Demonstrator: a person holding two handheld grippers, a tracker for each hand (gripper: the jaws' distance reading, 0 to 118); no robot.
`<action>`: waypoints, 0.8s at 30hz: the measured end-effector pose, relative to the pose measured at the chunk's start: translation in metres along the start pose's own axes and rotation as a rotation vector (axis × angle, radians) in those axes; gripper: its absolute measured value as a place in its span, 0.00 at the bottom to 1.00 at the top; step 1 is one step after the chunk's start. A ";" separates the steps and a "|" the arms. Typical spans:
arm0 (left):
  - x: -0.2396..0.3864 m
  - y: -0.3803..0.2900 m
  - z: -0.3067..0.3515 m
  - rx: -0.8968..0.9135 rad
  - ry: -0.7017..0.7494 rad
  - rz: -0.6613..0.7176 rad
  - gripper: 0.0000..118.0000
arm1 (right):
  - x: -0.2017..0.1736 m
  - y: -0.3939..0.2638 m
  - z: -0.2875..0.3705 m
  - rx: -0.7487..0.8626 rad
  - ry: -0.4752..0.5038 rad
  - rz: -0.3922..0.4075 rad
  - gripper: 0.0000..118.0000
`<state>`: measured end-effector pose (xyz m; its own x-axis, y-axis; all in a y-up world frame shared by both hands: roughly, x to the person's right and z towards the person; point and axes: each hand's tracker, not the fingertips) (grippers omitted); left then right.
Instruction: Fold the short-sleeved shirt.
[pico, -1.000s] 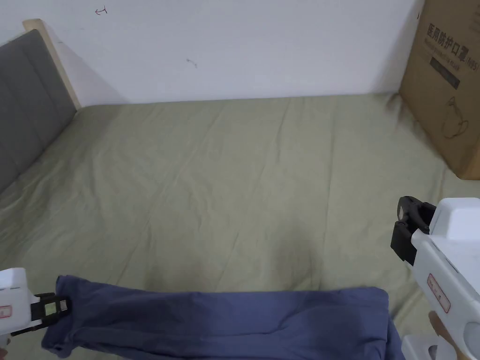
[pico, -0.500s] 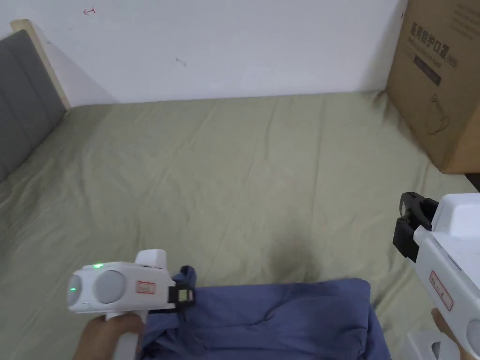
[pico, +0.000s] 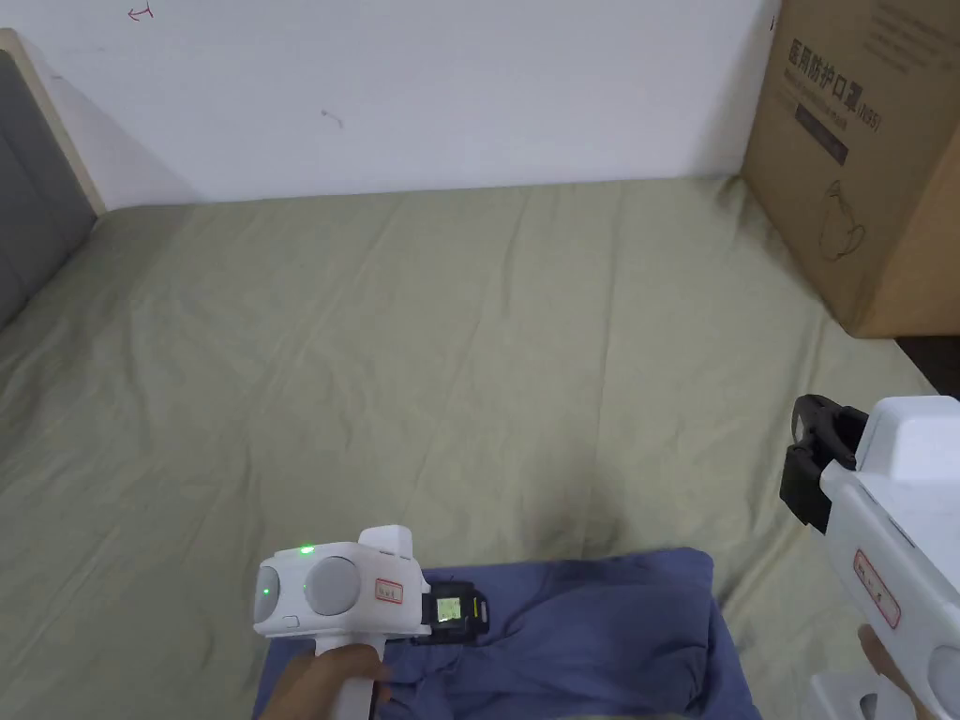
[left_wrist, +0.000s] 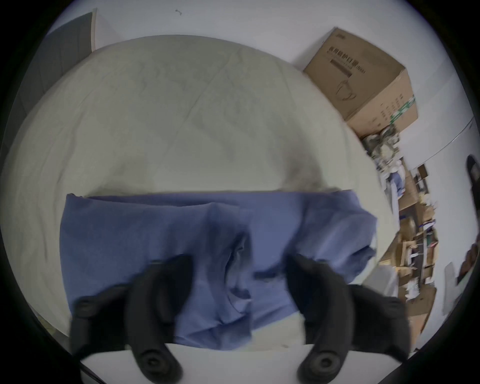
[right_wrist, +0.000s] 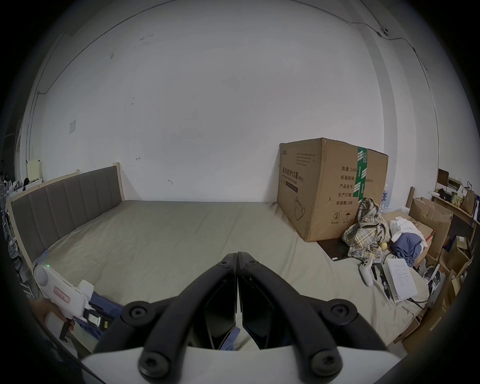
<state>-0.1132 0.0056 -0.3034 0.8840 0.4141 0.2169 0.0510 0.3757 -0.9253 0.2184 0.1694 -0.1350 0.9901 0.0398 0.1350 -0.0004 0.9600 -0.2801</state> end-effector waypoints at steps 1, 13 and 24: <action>0.002 0.001 0.010 0.030 0.001 -0.009 0.86 | 0.000 0.001 -0.001 0.000 0.002 -0.002 0.00; -0.028 -0.001 0.091 0.403 0.306 -0.196 0.76 | -0.006 0.010 0.000 0.021 0.026 -0.006 0.00; -0.037 -0.047 0.042 0.297 0.286 -0.168 0.00 | -0.007 0.009 0.000 0.012 0.034 -0.006 0.00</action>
<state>-0.1683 0.0075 -0.2550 0.9700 0.0971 0.2229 0.1057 0.6576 -0.7459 0.2111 0.1782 -0.1386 0.9942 0.0248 0.1045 0.0041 0.9635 -0.2675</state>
